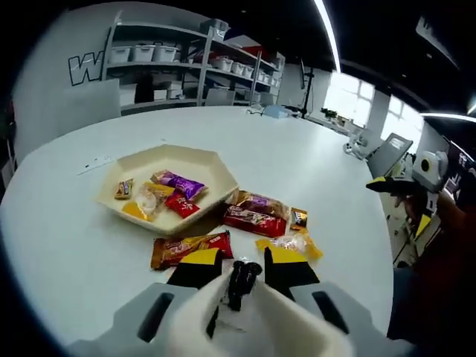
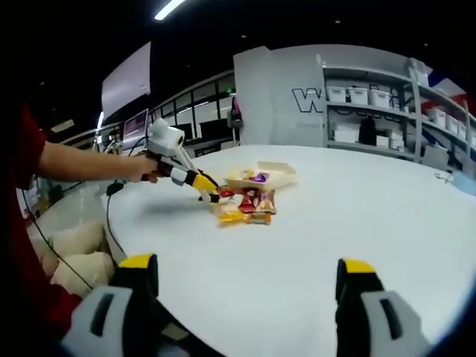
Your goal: Place the target food into the container with the food tongs after gripping and lifting it, then release it inside without dropping or visibly crushing the food.
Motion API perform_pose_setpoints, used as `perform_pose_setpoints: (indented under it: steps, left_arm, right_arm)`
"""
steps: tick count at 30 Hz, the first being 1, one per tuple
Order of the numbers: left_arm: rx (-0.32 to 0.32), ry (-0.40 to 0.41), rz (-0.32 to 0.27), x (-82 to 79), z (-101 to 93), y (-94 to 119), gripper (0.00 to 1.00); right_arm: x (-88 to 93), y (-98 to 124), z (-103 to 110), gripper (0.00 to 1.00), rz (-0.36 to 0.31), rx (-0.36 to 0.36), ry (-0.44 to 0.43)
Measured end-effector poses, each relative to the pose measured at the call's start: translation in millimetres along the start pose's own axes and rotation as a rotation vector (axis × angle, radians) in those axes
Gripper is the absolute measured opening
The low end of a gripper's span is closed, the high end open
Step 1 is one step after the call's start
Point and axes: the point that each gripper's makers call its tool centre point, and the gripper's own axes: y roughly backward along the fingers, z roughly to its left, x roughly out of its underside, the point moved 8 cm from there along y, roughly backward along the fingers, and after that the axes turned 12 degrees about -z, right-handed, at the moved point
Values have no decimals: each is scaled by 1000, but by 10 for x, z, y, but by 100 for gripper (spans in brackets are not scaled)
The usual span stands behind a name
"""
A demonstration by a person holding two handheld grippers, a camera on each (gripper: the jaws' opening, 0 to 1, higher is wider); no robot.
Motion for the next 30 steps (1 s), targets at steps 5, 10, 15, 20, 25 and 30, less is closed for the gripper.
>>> perform_pose_setpoints:
  steps: [5,10,15,20,25,30]
  left_arm:
    - [9,26,-18,-2,-74,72,21]
    - [16,15,-29,-15,-158,144,21]
    - [1,22,-51,-87,-81,212,21]
    - [-17,27,-61,-136,-9,259,21]
    - [-29,33,-81,-188,33,277,21]
    - [-34,34,-47,-72,64,220,21]
  right_arm:
    - [0,-4,3,99,-4,0,-2]
    - [16,-17,21,99,0,-9,-2]
    - [2,-37,40,99,-7,-16,-2]
    - [4,-40,56,99,-9,-18,-2]
    - [2,-20,53,99,-12,-15,-2]
    - [11,0,54,99,-8,-12,-1]
